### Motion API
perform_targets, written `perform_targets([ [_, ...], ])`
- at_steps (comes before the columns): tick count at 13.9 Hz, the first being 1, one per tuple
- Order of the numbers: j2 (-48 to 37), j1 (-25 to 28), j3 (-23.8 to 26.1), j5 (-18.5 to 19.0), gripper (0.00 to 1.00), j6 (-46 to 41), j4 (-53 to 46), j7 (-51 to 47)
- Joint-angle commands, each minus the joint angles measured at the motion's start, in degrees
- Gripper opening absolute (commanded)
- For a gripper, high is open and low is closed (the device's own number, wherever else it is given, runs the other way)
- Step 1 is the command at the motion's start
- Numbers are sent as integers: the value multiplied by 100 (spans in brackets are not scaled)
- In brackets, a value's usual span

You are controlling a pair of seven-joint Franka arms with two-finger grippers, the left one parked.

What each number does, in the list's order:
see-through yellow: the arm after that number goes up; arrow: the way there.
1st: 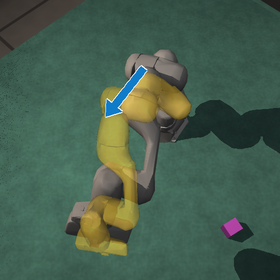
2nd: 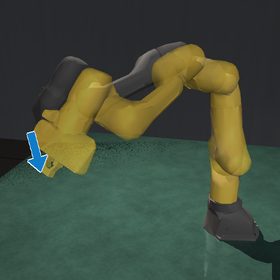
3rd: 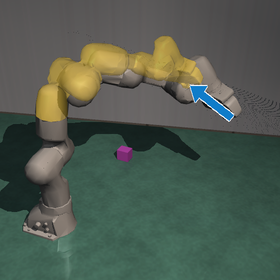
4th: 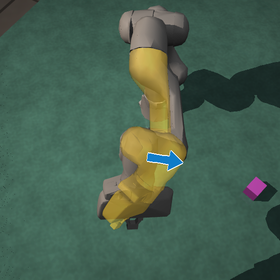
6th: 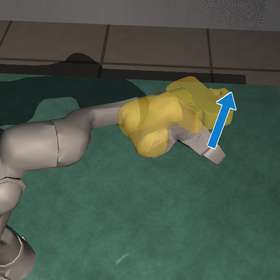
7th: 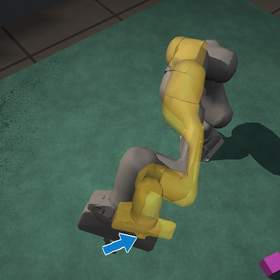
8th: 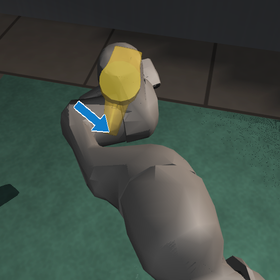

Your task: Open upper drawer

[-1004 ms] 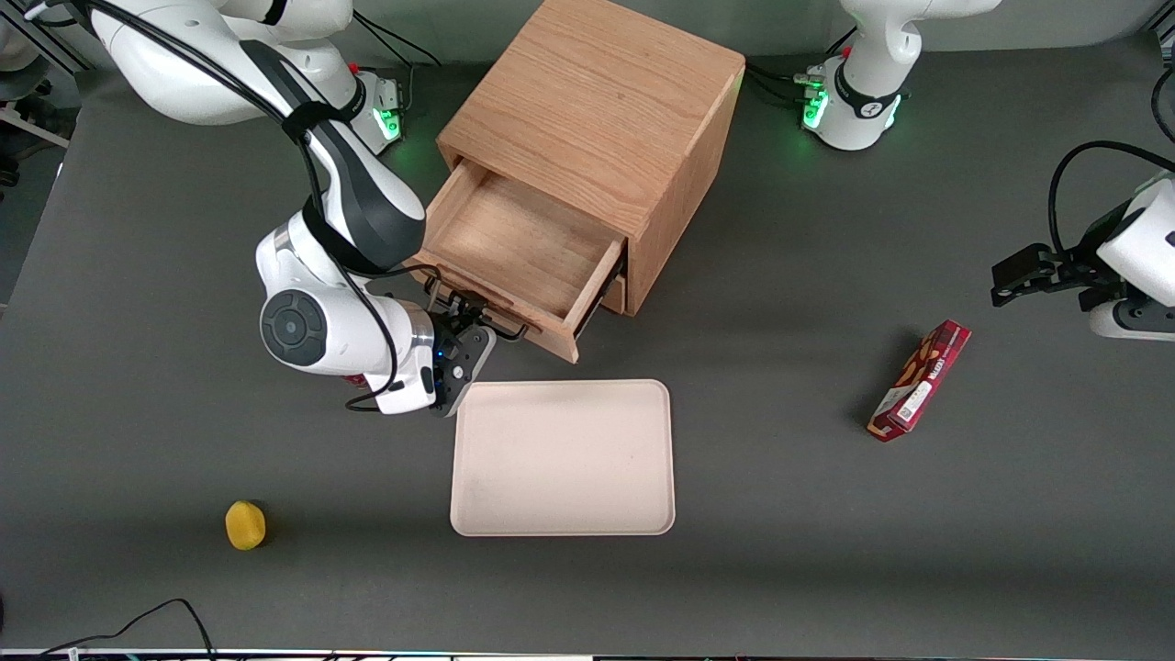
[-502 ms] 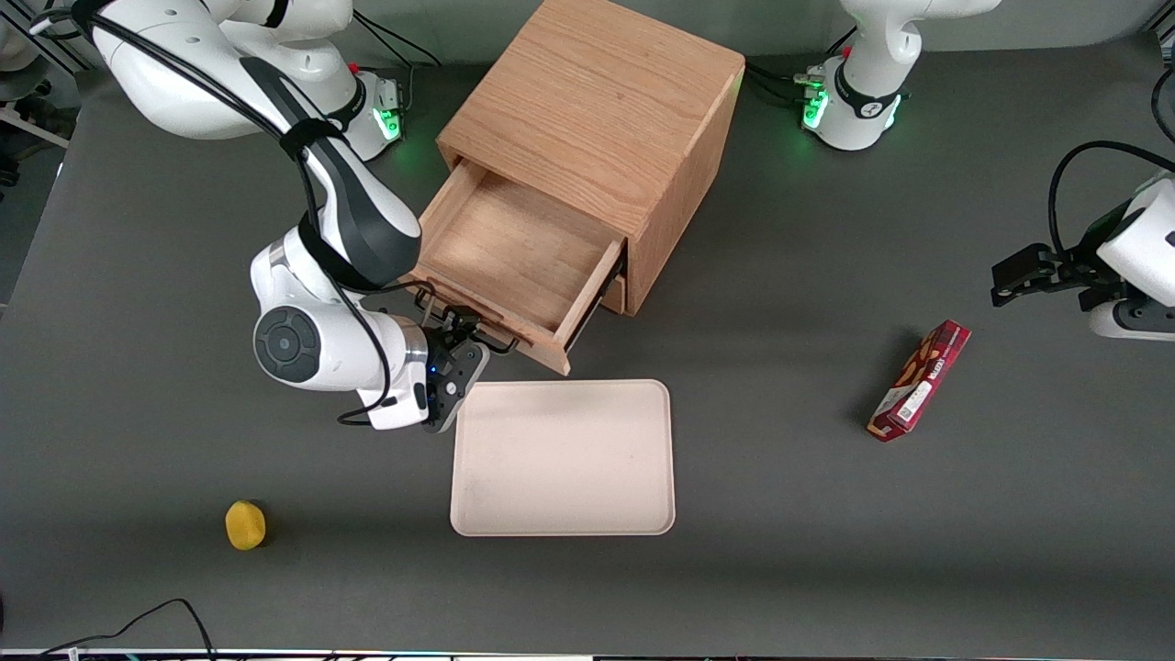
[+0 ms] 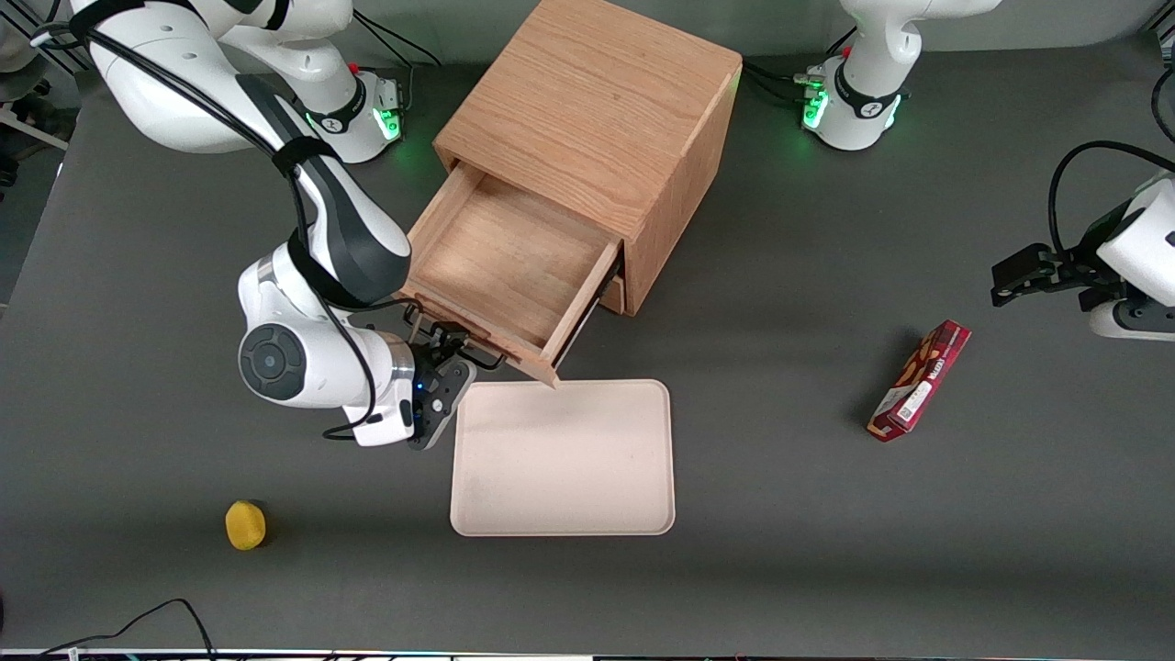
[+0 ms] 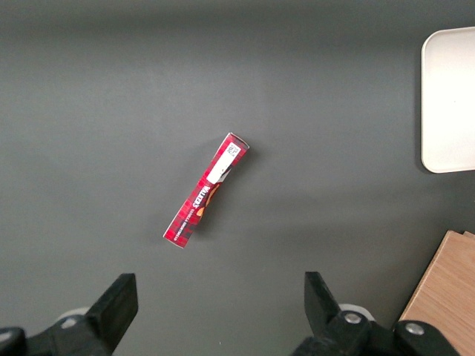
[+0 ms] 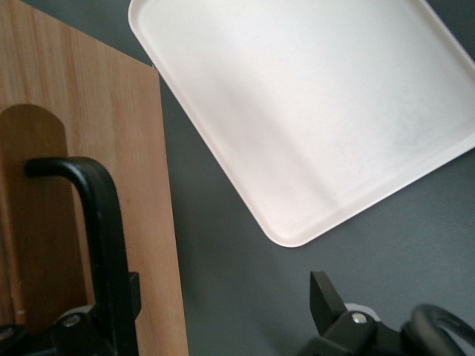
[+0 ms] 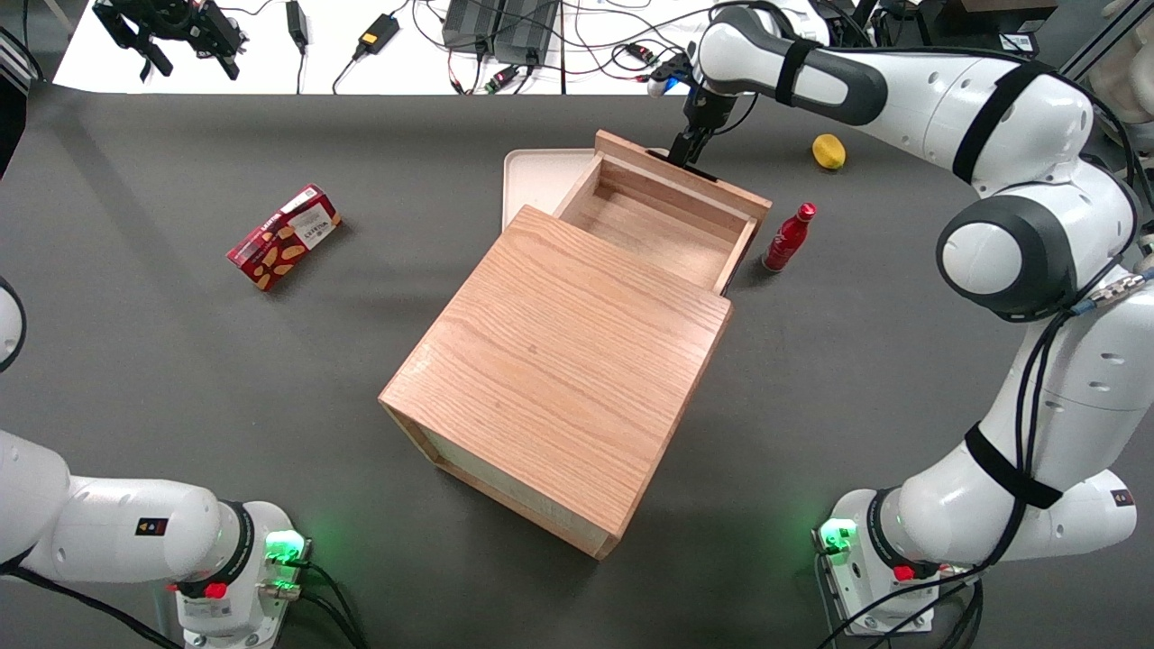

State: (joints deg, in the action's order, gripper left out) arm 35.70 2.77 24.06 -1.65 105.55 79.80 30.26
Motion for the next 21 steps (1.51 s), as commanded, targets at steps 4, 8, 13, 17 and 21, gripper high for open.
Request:
perform_targets([
  [4, 262, 22, -42, 235, 100, -446, -473, 226],
  [8, 297, 66, -165, 235, 100, -588, -676, 296],
  [13, 297, 83, -165, 235, 100, -711, -781, 287],
  [17, 315, 101, -270, 226, 100, -711, -843, 305],
  [21, 350, 110, -315, 226, 100, -720, -930, 305],
])
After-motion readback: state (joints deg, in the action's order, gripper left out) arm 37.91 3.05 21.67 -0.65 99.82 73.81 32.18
